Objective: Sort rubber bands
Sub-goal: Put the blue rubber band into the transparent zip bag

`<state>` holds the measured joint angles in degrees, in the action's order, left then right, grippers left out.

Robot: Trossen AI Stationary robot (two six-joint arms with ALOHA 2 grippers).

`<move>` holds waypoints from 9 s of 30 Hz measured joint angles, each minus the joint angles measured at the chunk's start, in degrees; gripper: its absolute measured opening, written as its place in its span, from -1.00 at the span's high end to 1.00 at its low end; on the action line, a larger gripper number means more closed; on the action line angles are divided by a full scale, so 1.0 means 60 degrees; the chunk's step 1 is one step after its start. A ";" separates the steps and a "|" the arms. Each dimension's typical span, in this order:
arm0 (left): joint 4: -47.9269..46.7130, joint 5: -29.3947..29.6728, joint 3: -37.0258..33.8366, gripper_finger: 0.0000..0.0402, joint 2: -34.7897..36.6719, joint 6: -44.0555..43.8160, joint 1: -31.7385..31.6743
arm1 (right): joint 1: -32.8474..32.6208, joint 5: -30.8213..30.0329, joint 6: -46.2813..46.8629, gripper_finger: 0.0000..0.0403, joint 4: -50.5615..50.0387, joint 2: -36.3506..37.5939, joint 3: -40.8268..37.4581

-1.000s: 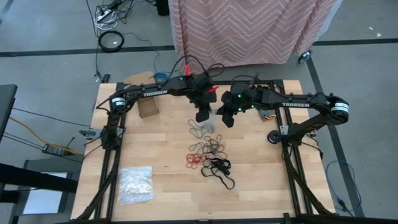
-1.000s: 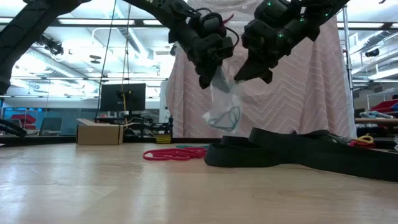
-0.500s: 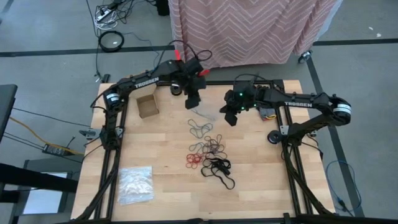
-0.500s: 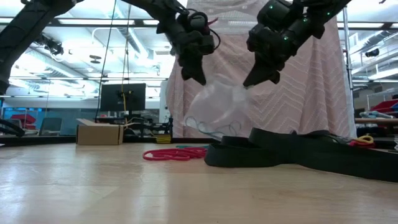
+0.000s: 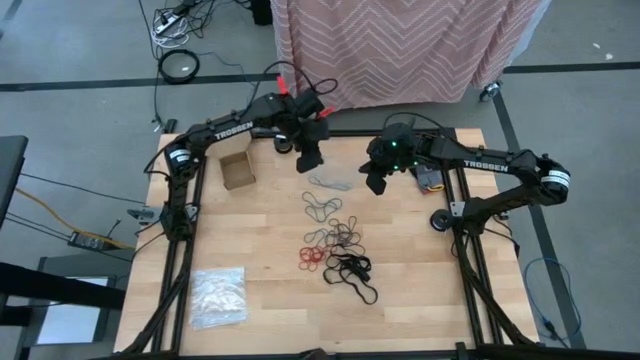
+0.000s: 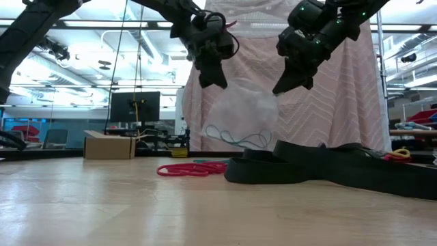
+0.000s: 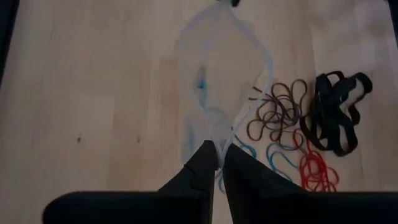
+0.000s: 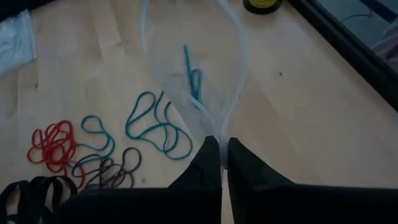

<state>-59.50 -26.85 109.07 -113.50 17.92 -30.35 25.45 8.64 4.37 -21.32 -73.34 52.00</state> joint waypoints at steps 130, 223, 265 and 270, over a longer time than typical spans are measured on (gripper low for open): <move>0.5988 0.2836 -0.2083 1.00 0.2277 -0.1557 0.1417 | 0.0293 0.0760 0.0294 1.00 0.0533 0.0215 -0.0709; 0.0733 0.1398 -0.2240 0.33 0.0977 -0.0699 0.1997 | 0.0552 0.0562 0.0069 1.00 0.0539 0.0211 -0.0712; 0.4653 0.2946 -0.4784 0.99 0.1711 -0.2067 0.2559 | 0.0576 0.0838 0.0238 1.00 0.0547 0.0211 -0.0712; 0.4457 0.3037 -0.5486 0.89 0.1271 -0.1827 0.2443 | 0.0576 0.0835 0.0195 1.00 0.0547 0.0211 -0.0712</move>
<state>-32.76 -8.63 76.15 -105.87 6.96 -15.70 28.91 13.65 5.54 -18.04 -72.07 47.72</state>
